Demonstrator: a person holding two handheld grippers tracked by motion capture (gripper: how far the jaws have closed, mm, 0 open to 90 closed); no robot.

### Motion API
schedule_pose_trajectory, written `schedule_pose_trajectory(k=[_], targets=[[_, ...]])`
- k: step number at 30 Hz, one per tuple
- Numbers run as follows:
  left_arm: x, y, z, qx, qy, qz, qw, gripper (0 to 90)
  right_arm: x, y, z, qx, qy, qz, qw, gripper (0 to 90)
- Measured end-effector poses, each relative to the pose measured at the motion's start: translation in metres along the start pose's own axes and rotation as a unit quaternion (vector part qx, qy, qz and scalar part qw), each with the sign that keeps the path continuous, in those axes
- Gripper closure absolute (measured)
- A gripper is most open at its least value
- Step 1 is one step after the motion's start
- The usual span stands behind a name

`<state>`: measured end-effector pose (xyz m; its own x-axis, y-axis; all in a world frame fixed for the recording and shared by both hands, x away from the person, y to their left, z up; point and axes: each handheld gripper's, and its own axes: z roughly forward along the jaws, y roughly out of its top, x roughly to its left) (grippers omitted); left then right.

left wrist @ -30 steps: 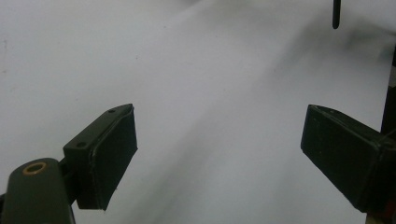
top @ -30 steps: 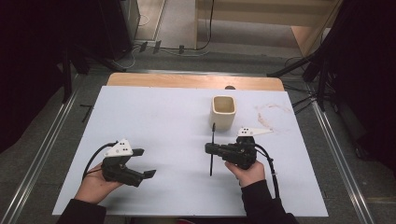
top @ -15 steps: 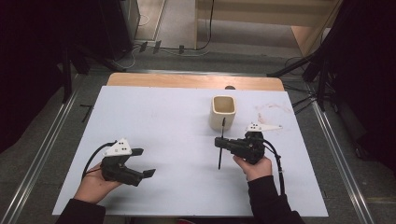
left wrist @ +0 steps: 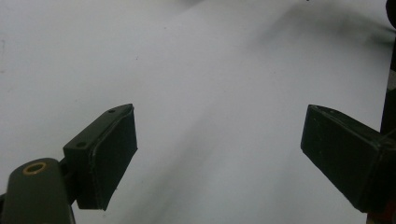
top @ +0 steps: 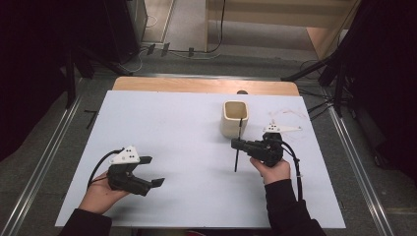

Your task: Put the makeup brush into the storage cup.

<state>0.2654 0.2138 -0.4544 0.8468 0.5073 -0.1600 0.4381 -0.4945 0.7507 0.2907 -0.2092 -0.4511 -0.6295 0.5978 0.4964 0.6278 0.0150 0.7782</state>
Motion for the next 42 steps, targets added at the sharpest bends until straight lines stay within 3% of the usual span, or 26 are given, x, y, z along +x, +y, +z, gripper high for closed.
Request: schedule_pose_trajectory(k=[9, 26, 42], targets=[[0.001, 0.0, -0.002, -0.001, 0.004, -0.005, 1.0, 10.9, -0.004, 0.015, -0.003, -0.008, -0.003, 0.001, 1.0, 85.7], [0.001, -0.001, -0.002, -0.003, 0.002, -0.005, 1.0, 10.9, -0.011, 0.075, -0.012, -0.003, -0.017, -0.011, 0.9998, 85.7], [0.002, -0.001, -0.003, -0.002, 0.002, -0.005, 1.0, 10.9, -0.01, 0.111, -0.012, -0.017, -0.038, -0.021, 0.9989, 85.7]])
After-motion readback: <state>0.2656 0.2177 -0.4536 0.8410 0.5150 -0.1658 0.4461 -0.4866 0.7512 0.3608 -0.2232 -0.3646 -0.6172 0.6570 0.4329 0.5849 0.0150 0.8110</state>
